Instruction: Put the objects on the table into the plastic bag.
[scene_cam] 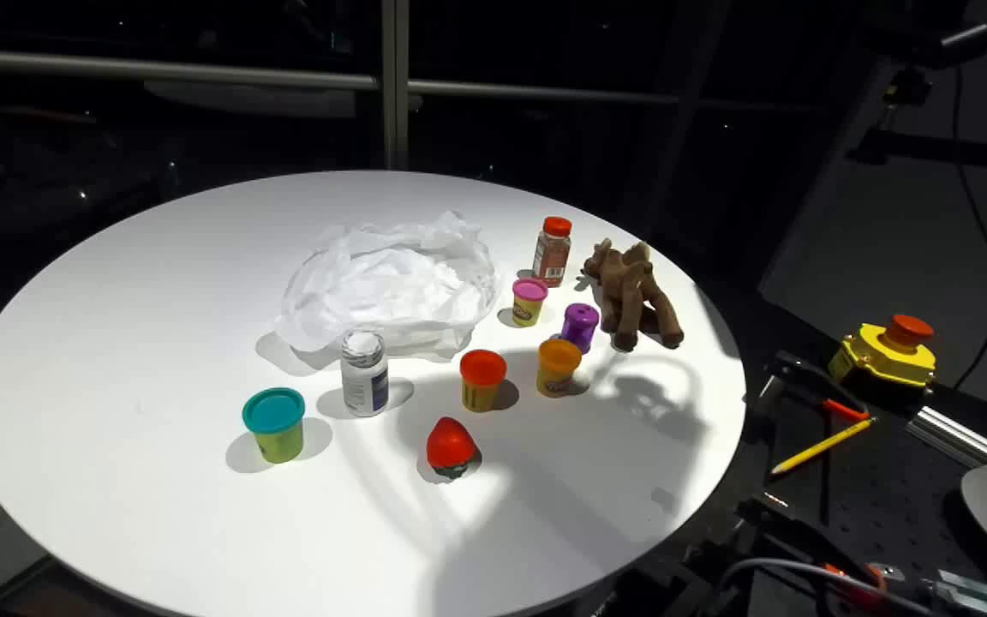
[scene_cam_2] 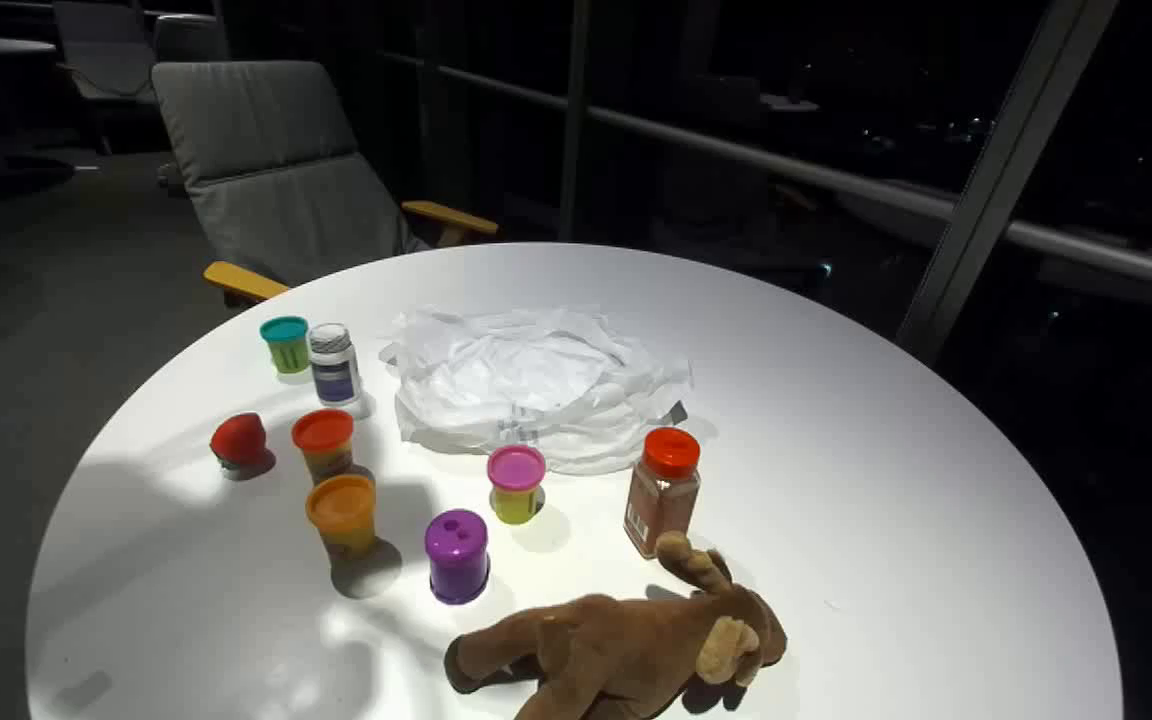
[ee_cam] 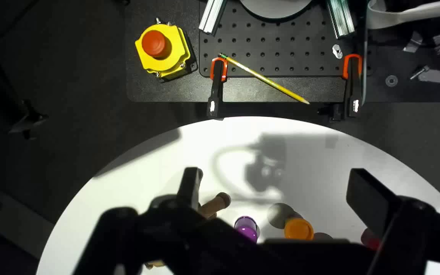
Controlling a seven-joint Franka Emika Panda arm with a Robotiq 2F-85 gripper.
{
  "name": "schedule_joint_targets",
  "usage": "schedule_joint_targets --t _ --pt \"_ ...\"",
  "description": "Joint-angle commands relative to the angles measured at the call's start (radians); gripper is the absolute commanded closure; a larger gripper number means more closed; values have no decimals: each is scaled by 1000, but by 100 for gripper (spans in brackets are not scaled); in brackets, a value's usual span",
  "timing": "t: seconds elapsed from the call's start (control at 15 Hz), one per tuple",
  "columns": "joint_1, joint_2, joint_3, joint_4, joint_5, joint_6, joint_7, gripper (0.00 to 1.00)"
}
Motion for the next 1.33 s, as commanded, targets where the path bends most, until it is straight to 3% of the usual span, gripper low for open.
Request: schedule_joint_targets --t 0.0,1.0,1.27 --pt "8 0 -6 5 -3 -2 4 0" --pt "8 -4 -6 9 -3 -2 4 0" --pt "7 185 -33 92 5 95 -32 0"
